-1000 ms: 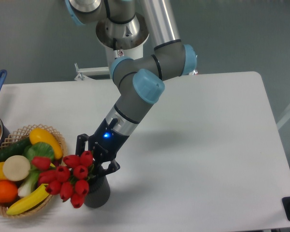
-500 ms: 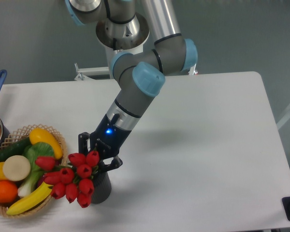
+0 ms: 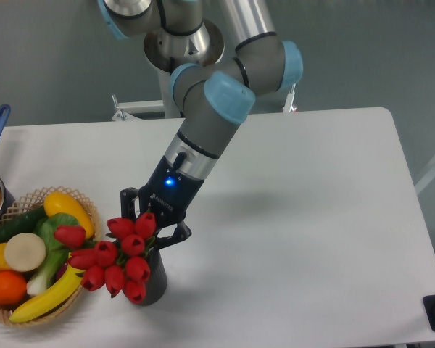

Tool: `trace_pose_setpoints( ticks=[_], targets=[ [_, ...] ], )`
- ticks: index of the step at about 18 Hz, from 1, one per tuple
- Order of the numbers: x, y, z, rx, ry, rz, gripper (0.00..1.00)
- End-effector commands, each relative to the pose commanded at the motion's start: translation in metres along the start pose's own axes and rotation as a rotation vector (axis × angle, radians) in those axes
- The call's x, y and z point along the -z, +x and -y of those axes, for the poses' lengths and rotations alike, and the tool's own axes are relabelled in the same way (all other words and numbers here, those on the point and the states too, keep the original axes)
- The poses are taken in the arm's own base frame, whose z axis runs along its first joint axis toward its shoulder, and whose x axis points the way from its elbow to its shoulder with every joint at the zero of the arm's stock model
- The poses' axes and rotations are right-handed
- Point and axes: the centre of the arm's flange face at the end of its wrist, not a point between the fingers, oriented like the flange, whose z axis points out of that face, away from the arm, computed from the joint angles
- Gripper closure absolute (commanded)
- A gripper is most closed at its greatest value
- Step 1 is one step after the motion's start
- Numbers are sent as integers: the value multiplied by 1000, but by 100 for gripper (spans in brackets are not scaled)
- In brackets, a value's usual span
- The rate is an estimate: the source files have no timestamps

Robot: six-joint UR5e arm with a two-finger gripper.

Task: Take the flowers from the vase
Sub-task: 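Lift the gripped tulips straight up out of the vase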

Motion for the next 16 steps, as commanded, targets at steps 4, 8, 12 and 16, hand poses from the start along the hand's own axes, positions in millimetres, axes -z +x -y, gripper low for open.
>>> trace_pose_setpoints(
  ticks=[4, 8, 12, 16],
  targets=[
    [20, -8, 12, 31, 70, -21, 100],
    [31, -9, 19, 54, 94, -22, 100],
    [46, -9, 27, 89, 135, -39, 98],
    [68, -14, 33, 130, 180, -43, 96]
  ],
)
